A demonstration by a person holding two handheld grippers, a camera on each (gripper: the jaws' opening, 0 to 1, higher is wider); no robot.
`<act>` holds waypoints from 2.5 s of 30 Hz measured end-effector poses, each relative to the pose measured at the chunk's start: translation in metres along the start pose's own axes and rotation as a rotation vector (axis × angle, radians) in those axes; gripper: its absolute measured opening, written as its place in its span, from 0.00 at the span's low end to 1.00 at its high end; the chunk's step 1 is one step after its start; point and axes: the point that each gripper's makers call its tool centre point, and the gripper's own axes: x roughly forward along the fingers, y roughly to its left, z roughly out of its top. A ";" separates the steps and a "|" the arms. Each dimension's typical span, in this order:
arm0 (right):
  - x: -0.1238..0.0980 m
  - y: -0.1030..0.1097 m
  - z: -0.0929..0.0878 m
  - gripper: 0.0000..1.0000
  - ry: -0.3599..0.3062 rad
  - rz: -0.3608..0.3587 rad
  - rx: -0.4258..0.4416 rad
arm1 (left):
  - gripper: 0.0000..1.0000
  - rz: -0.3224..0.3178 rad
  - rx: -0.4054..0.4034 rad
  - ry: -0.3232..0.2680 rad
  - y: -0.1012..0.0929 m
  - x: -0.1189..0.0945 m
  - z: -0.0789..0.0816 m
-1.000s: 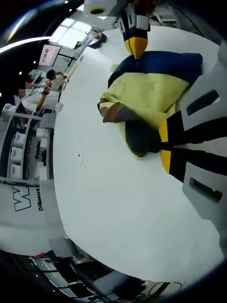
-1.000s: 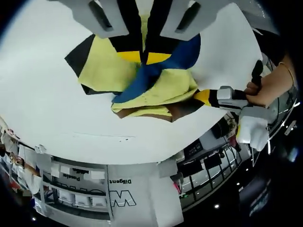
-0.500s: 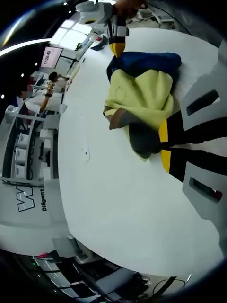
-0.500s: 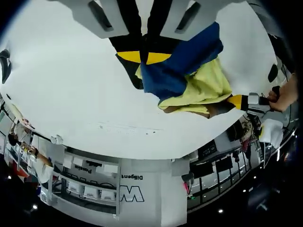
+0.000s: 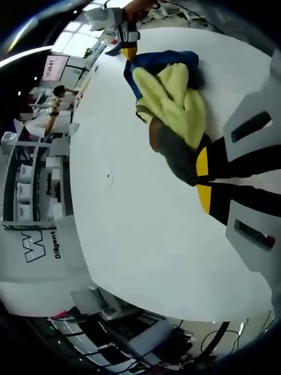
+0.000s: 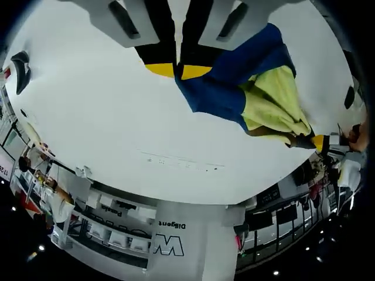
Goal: Fold the garment on the visible template until the final outline fits inside the template.
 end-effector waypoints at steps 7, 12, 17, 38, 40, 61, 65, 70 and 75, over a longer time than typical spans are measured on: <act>-0.002 -0.014 0.003 0.00 0.003 -0.014 -0.001 | 0.02 0.059 0.023 -0.014 0.020 -0.003 0.016; 0.001 -0.013 0.013 0.00 -0.026 -0.021 -0.024 | 0.03 0.102 0.042 -0.060 0.022 0.002 0.032; 0.008 -0.017 0.019 0.00 -0.046 -0.032 -0.004 | 0.11 0.097 0.034 -0.040 0.012 0.012 0.024; -0.019 0.116 -0.010 0.45 -0.090 0.302 -0.033 | 0.46 -0.170 -0.117 0.031 -0.105 0.021 -0.033; -0.016 0.128 -0.016 0.46 -0.082 0.313 -0.055 | 0.44 -0.183 -0.140 0.031 -0.113 0.024 -0.036; 0.008 0.119 -0.044 0.00 0.007 0.197 -0.145 | 0.04 -0.212 -0.154 0.049 -0.142 0.042 -0.041; 0.002 0.110 -0.040 0.00 0.005 0.175 -0.218 | 0.04 -0.223 -0.133 0.037 -0.141 0.034 -0.037; -0.005 0.087 -0.035 0.00 0.010 0.137 -0.264 | 0.04 -0.209 -0.080 0.025 -0.129 0.018 -0.028; -0.009 0.064 -0.030 0.00 0.015 0.081 -0.344 | 0.04 -0.188 -0.027 0.038 -0.111 0.006 -0.029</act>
